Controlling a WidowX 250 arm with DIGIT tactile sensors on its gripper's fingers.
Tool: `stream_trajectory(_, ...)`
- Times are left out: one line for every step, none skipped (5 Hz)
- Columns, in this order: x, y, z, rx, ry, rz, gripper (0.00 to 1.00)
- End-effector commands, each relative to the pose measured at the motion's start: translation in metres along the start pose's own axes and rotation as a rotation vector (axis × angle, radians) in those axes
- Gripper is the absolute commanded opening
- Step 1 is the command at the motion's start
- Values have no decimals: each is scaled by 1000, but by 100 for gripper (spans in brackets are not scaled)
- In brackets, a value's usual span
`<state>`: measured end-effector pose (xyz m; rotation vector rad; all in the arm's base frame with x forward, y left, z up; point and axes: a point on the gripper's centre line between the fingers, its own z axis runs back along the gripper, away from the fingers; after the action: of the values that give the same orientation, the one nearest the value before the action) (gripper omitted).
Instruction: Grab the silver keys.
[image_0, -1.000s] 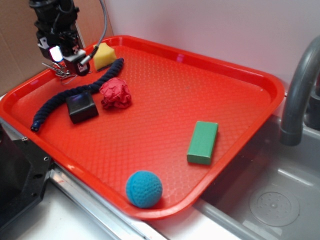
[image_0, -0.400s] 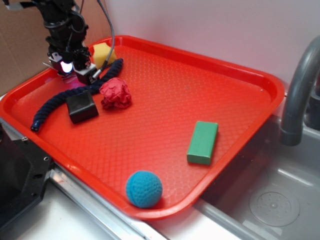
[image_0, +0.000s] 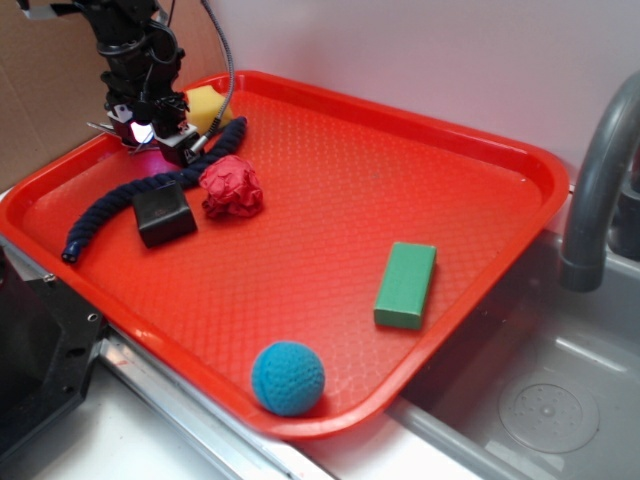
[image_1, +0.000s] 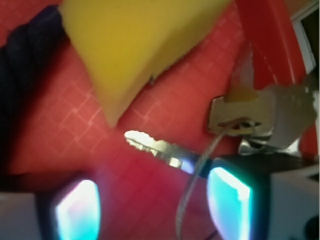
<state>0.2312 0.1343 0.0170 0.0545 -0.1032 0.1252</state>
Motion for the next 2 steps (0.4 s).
stream_trajectory(-3, 3, -4, -11, 12, -2, 0)
stream_trajectory(-2, 1, -4, -8, 17, -13, 0)
